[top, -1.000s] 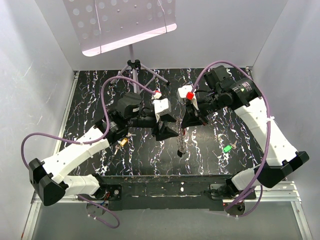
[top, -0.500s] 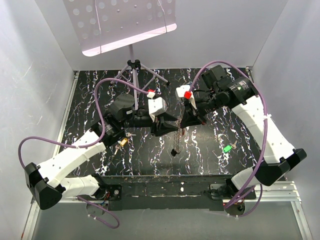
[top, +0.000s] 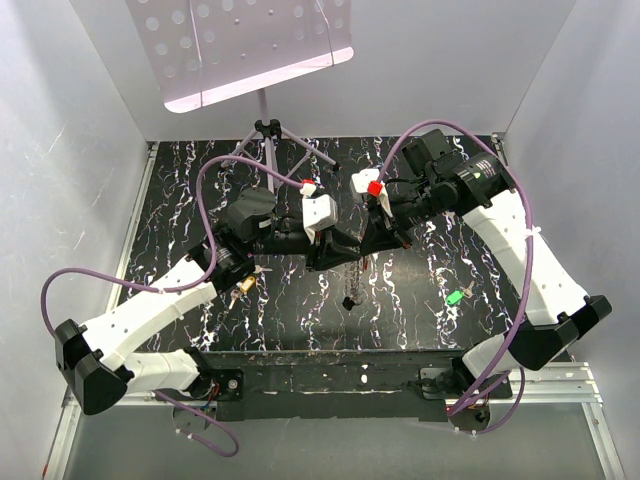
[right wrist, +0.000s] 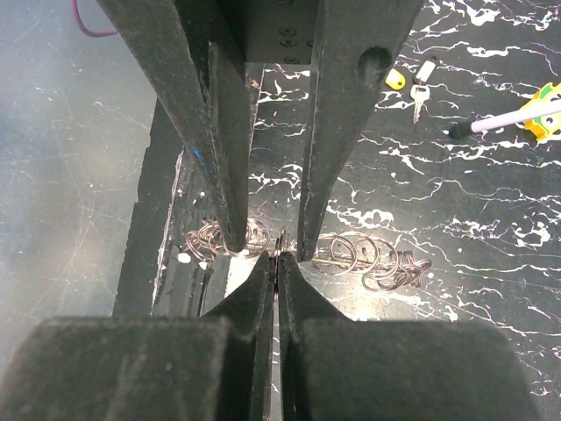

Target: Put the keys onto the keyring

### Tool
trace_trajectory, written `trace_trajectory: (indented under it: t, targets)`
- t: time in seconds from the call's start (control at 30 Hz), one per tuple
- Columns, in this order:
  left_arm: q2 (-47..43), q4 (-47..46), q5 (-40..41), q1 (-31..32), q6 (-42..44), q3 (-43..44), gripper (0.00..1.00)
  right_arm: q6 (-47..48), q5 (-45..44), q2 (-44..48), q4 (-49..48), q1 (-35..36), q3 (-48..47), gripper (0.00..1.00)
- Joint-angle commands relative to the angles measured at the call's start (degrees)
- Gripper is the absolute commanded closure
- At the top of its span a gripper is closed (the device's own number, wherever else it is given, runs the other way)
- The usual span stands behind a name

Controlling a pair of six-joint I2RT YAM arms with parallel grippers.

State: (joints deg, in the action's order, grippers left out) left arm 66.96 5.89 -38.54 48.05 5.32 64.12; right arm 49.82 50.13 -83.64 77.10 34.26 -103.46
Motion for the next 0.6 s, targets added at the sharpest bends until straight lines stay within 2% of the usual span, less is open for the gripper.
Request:
trace_trajectory:
  t: [0.0, 0.2, 0.3, 0.57]
  targets:
    - [0.1, -0.6, -0.9, 0.4, 0.0, 0.0, 0.71, 0.1, 2.8, 0.4, 6.0, 0.4, -2.7, 0.99]
    - [0.3, -0.4, -0.6, 0.4, 0.2, -0.1, 0.75, 0.0, 2.8, 0.5, 6.0, 0.4, -2.8, 0.99]
    - [0.1, 0.1, -0.4, 0.4, 0.5, -0.3, 0.82, 0.0, 2.8, 0.5, 6.0, 0.4, -2.9, 0.99]
    - [0.1, 1.6, 0.5, 0.4, 1.2, -0.2, 0.78, 0.0, 2.7, 0.5, 6.0, 0.3, -3.0, 0.99]
